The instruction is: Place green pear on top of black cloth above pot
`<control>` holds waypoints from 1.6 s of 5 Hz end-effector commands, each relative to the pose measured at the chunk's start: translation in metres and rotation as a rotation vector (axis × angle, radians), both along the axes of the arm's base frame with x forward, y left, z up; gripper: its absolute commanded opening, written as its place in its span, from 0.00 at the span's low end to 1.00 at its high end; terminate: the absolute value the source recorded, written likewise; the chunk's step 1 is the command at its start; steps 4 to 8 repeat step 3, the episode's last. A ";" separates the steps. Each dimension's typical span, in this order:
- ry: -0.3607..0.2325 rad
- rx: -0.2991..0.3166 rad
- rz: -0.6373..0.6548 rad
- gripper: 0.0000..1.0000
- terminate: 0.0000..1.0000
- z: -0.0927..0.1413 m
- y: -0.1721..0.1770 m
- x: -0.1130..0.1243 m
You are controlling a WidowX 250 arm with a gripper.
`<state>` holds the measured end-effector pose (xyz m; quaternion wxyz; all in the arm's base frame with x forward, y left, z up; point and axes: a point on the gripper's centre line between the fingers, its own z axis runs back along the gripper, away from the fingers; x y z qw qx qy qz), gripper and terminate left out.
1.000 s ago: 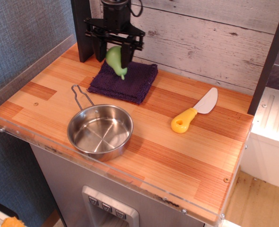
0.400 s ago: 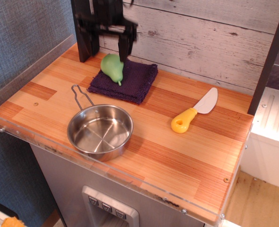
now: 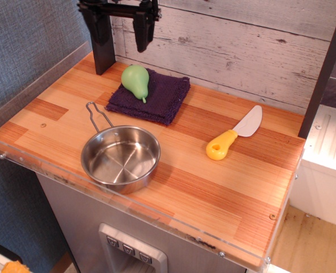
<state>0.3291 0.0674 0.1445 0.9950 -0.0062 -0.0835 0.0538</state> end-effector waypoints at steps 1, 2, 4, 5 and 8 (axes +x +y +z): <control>-0.021 0.071 -0.026 1.00 0.00 0.010 -0.001 -0.028; -0.021 0.071 -0.026 1.00 0.00 0.010 -0.001 -0.028; -0.021 0.071 -0.026 1.00 1.00 0.010 -0.001 -0.028; -0.021 0.071 -0.026 1.00 1.00 0.010 -0.001 -0.028; -0.021 0.071 -0.026 1.00 1.00 0.010 -0.001 -0.028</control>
